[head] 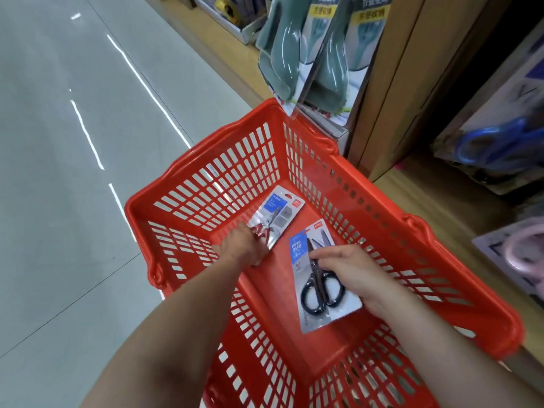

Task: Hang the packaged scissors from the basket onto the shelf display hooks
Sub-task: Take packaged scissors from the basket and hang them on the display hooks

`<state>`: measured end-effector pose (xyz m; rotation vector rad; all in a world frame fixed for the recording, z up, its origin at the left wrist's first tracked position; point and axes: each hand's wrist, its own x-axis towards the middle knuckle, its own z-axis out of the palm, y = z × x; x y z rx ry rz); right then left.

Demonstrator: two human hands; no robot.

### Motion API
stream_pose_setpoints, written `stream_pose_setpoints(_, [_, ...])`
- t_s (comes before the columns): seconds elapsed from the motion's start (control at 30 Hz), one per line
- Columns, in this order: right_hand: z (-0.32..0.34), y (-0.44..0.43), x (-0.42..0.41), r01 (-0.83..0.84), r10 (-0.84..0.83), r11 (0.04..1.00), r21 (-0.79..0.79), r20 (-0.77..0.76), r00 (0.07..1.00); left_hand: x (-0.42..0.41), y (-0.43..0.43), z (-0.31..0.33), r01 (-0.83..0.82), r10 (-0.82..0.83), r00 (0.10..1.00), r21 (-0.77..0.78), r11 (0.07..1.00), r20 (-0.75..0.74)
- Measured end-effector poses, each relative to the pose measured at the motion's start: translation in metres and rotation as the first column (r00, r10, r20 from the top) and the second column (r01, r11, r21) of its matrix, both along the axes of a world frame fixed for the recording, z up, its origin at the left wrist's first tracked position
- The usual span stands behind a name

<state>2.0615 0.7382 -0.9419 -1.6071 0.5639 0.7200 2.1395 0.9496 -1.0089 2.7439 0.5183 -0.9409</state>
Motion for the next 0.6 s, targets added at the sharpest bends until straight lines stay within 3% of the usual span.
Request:
stream_pose_setpoints(0.1, [0.008,0.003,-0.005,-0.071,0.072,0.995,-0.066,0.014,0.997,-0.012,-0.003,0.011,0.085,-0.082,0.996,0.063,0.994,-0.04])
stream_pose_setpoints(0.17, [0.013,0.002,-0.011,-0.112,0.115,0.986,-0.12,0.016,0.993,-0.015,-0.005,0.014,0.093,-0.092,0.995,0.015,0.996,-0.047])
stream_pose_setpoints(0.27, [0.014,-0.002,-0.019,-0.117,0.132,0.964,-0.24,0.046,0.99,-0.02,-0.006,0.027,-0.1,0.083,0.99,-0.154,0.983,-0.115])
stream_pose_setpoints(0.37, [0.029,0.004,-0.026,-0.111,0.139,0.954,-0.28,0.08,0.987,-0.033,-0.011,0.056,-0.381,0.328,0.924,-0.396,0.835,-0.198])
stream_pose_setpoints(0.43, [0.044,0.008,-0.029,-0.096,0.137,0.956,-0.276,0.134,0.981,-0.046,-0.016,0.082,-0.461,0.373,0.887,-0.462,0.758,-0.272])
stream_pose_setpoints(0.6, [0.11,0.009,-0.037,-0.01,0.11,0.966,-0.259,0.373,0.921,-0.083,-0.03,0.169,-0.347,0.307,0.934,-0.683,0.643,-0.184])
